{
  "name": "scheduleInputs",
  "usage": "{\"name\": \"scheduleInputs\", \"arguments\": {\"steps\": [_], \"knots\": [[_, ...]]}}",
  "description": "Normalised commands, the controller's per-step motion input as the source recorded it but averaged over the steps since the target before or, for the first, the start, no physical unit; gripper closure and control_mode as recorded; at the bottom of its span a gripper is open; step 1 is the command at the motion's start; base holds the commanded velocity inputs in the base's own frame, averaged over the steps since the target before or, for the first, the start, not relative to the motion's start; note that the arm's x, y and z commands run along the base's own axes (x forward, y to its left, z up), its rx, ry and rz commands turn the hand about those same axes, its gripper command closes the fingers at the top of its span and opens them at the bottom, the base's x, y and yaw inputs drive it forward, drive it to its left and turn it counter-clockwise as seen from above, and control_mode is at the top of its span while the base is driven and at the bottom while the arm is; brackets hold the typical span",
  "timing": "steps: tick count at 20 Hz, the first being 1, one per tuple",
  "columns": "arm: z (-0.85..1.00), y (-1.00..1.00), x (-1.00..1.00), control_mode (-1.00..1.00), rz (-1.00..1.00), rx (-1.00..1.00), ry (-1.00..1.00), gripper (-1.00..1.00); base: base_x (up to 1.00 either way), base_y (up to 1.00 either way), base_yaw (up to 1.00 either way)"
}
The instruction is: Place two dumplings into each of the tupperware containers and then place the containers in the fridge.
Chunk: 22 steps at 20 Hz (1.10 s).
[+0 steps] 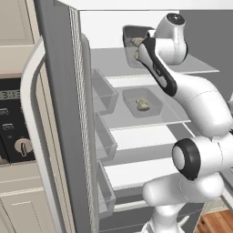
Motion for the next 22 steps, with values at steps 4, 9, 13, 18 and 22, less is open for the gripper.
{"name": "scheduleInputs", "arguments": {"steps": [4, 9, 13, 18, 22], "knots": [[0.00, 0.00, 0.45, -1.00, 0.00, 0.00, 0.00, -1.00, 0.00, 0.00, 0.00], [0.00, 0.03, 0.13, -1.00, 0.00, 0.00, 0.00, -1.00, 0.00, 0.00, 0.00], [0.00, 0.00, 0.00, -1.00, 0.00, 0.00, -0.09, -1.00, 0.00, 0.00, 0.00], [0.00, 0.00, -0.21, -1.00, 0.00, 0.00, -0.33, -1.00, 0.00, 0.00, 0.00], [0.05, 0.00, -0.39, -1.00, 0.00, 0.02, -0.41, -1.00, 0.00, 0.00, 0.00]]}}
